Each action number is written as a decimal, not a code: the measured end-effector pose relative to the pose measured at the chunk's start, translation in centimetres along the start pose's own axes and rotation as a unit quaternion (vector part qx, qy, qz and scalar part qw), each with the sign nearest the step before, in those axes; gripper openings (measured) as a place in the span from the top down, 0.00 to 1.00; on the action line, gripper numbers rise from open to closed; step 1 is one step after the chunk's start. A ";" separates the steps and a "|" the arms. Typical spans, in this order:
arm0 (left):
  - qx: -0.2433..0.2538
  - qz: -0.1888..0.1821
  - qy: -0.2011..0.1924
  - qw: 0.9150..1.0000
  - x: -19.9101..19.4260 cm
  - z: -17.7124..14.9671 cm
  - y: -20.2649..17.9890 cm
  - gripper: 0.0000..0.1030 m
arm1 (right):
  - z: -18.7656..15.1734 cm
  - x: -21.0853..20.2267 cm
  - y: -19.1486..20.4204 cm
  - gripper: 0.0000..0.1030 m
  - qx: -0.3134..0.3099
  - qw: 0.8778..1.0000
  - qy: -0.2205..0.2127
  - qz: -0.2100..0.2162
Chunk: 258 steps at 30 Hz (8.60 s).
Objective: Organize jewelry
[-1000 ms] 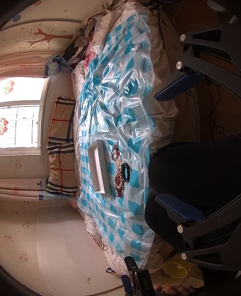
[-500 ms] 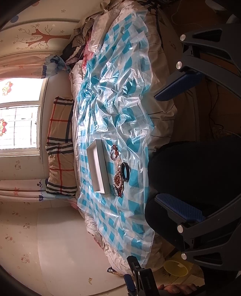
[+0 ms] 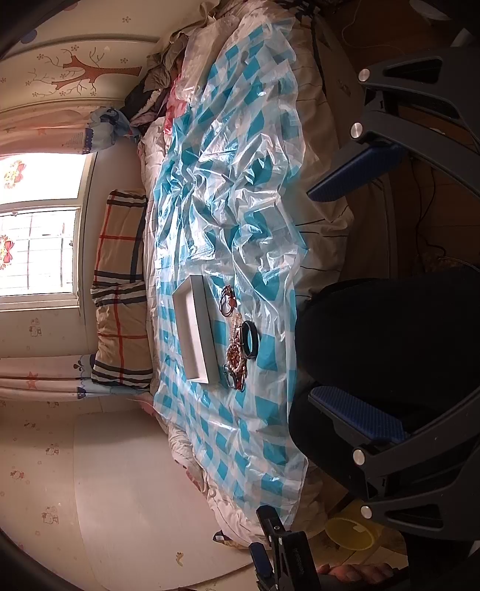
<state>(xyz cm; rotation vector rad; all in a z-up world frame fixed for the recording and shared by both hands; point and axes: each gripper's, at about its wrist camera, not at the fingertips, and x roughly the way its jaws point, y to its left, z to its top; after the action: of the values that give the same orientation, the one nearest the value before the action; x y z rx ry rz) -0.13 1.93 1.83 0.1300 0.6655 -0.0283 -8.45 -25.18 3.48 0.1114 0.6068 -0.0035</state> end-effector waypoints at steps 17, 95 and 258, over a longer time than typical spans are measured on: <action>-0.005 -0.005 0.033 0.999 2.6 -0.1 0.5 0.07 | -0.4 2.3 0.7 0.07 0.004 1.000 0.023 0.005; 0.026 -0.317 0.148 0.937 27.4 9.7 -6.8 0.94 | 7.8 28.0 2.8 0.07 -0.070 0.976 0.145 0.149; -0.009 -0.202 0.128 0.971 35.7 14.6 -1.1 0.98 | 11.7 40.0 -3.3 0.83 -0.011 0.972 0.146 0.182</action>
<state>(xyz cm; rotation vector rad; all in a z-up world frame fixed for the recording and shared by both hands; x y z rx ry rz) 36.89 -0.51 -8.96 -0.0215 0.9421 -0.4024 30.92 -28.48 -10.10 0.2021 0.8734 0.3806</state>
